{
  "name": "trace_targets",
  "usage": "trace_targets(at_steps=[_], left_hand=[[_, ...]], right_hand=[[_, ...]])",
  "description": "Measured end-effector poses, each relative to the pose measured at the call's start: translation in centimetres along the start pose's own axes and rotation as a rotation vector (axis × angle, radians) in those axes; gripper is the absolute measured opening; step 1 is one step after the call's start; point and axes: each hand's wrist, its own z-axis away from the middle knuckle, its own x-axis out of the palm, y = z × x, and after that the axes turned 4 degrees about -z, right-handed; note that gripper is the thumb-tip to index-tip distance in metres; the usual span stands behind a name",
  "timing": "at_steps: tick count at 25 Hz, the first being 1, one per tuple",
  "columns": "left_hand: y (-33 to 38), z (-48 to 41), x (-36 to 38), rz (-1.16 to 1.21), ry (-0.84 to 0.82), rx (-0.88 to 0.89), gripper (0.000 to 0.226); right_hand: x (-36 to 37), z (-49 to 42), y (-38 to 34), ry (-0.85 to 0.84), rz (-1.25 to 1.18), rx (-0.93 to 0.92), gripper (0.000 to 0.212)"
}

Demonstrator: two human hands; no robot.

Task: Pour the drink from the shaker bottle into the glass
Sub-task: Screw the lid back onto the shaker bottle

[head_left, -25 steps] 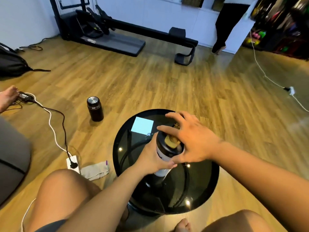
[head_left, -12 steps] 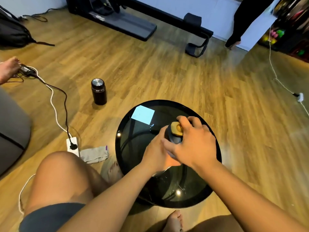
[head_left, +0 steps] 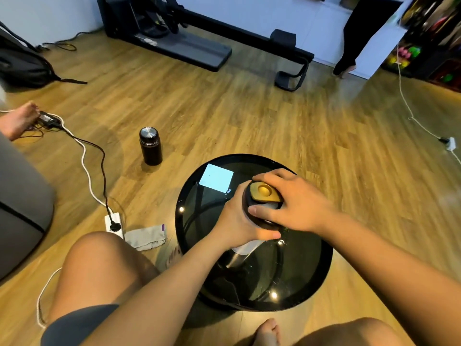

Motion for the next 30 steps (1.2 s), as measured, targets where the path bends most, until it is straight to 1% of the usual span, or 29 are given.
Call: trace_targets(at_steps=[1,2,3,4,6,8,9,11,12,14,16,18,19,20,21,22,23,24,25,26,27,28,29,30], left_hand=[[0.1,-0.1,-0.4,0.014,-0.016,0.006,0.11],[0.1,-0.2,-0.5,0.022,-0.022,0.009,0.109],[0.1,-0.2,-0.5,0.027,-0.015,0.004,0.108],[0.0,-0.2,-0.3,0.033,0.001,-0.01,0.107],[-0.4,0.1,0.3,0.043,0.039,-0.036,0.106],[-0.9,0.2,1.1,0.054,0.072,-0.039,0.106],[-1.1,0.2,1.3,0.058,0.083,-0.04,0.104],[-1.3,0.0,1.4,0.049,0.089,-0.035,0.097],[-1.2,0.0,1.4,0.044,0.087,-0.033,0.096],[-1.0,0.2,1.2,0.047,0.078,-0.03,0.099],[-0.8,0.4,1.1,0.054,0.066,-0.033,0.109],[-0.6,0.5,1.0,0.061,0.069,-0.027,0.115],[-0.5,0.5,0.9,0.064,0.069,-0.029,0.116],[-0.4,0.5,0.8,0.068,0.066,-0.033,0.115],[-0.4,0.5,0.8,0.071,0.062,-0.037,0.114],[-0.3,0.5,0.7,0.075,0.059,-0.039,0.113],[-0.2,0.5,0.7,0.078,0.058,-0.043,0.113],[-0.1,0.6,0.7,0.079,0.054,-0.046,0.112],[-0.1,0.6,0.6,0.072,0.049,-0.048,0.113],[0.0,0.5,0.6,0.056,0.044,-0.048,0.113],[0.1,0.5,0.6,0.039,0.038,-0.051,0.111],[0.2,0.5,0.7,0.026,0.035,-0.056,0.108],[0.2,0.5,0.8,0.024,0.04,-0.06,0.105],[0.2,0.6,0.7,0.025,0.048,-0.061,0.103]], right_hand=[[-0.7,-0.3,0.3,-0.057,-0.018,-0.078,0.075],[-0.7,-0.5,0.5,-0.065,-0.031,-0.136,0.072],[-0.2,-0.5,0.5,-0.019,-0.058,-0.155,0.068],[0.5,-0.5,0.3,0.067,-0.108,-0.129,0.063],[2.1,-0.2,-0.6,0.256,-0.21,0.023,0.06],[3.5,0.0,-1.7,0.364,-0.206,0.201,0.063],[3.8,0.0,-2.2,0.377,-0.185,0.28,0.066],[4.0,-0.1,-3.2,0.344,-0.134,0.42,0.072],[3.8,0.0,-3.5,0.319,-0.102,0.465,0.075],[3.0,0.9,-3.7,0.269,-0.019,0.499,0.081],[1.5,2.4,-3.1,0.215,0.04,0.488,0.084],[-0.2,4.0,-2.5,0.136,0.041,0.502,0.087],[-1.0,4.3,-2.2,0.147,0.049,0.507,0.089],[-1.7,4.2,-1.6,0.208,0.061,0.48,0.09],[-2.1,3.8,-1.0,0.294,0.051,0.415,0.084],[-2.3,3.2,-0.7,0.339,-0.029,0.33,0.075],[-2.2,2.5,-0.6,0.309,-0.155,0.228,0.067],[-1.5,2.0,-0.7,0.233,-0.271,0.135,0.061],[-0.5,1.7,-0.9,0.162,-0.328,0.08,0.056],[0.7,1.5,-1.0,0.146,-0.328,0.07,0.053],[1.8,1.5,-1.1,0.189,-0.304,0.104,0.052],[2.6,1.6,-1.2,0.253,-0.267,0.161,0.056],[3.0,1.9,-1.4,0.295,-0.213,0.228,0.064],[3.0,2.3,-1.7,0.302,-0.137,0.297,0.074]])
